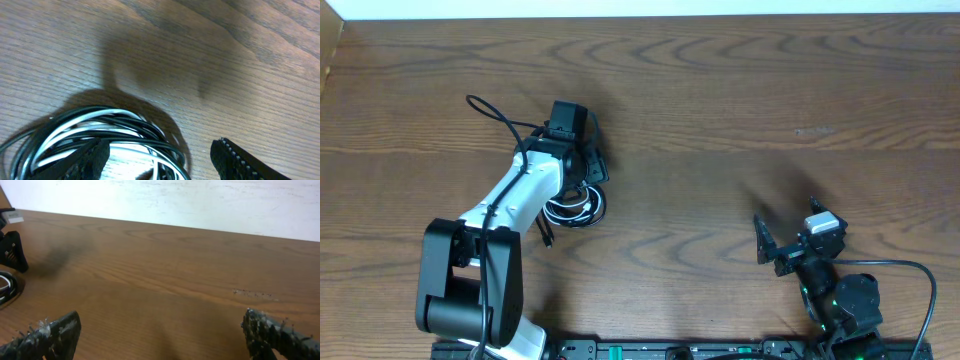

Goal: Untangle cables

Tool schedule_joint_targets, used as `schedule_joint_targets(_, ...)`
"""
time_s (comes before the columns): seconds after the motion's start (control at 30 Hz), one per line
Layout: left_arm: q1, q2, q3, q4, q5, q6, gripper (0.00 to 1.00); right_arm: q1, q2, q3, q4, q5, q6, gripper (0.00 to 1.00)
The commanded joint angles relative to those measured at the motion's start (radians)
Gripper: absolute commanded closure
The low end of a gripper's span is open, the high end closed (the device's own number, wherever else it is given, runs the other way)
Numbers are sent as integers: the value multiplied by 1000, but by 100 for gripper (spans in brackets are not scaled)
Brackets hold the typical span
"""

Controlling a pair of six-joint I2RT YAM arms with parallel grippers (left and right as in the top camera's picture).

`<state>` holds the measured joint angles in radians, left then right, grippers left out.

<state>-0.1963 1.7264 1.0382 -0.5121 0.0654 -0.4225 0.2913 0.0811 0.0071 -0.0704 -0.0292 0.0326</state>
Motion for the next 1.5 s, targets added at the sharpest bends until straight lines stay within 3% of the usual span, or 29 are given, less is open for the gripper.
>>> schedule_joint_targets(0.0, 3, 13, -12, 7, -85, -3, 30, 4, -1, -2, -5, 4, -15, 1)
schedule_joint_targets(0.17, 5, 12, -11, 67, -66, -3, 30, 4, -1, -2, -5, 4, -15, 1)
schedule_joint_targets(0.27, 6, 11, -6, 81, -43, -2, 47, 4, -1, -2, -5, 4, -15, 1)
schedule_joint_targets(0.3, 6, 11, -6, 80, -43, -3, 49, 4, -1, -2, -5, 4, -15, 1)
schedule_joint_targets(0.57, 6, 11, -6, 8, -43, -6, 49, 4, -1, -2, -5, 4, -15, 1)
schedule_joint_targets(0.8, 3, 11, -6, -97, -36, -92, 49, 4, -1, -2, -5, 4, -15, 1)
schedule_joint_targets(1.1, -24, 28, -32, 8, -42, -116, 47, 4, -1, -2, -5, 4, -15, 1)
schedule_joint_targets(1.4, -25, 70, -67, 13, -54, -140, 47, 4, -1, -2, -5, 4, -15, 1)
schedule_joint_targets(1.47, -25, 69, -66, 19, -52, -134, 59, 4, -1, -2, -5, 4, -15, 1)
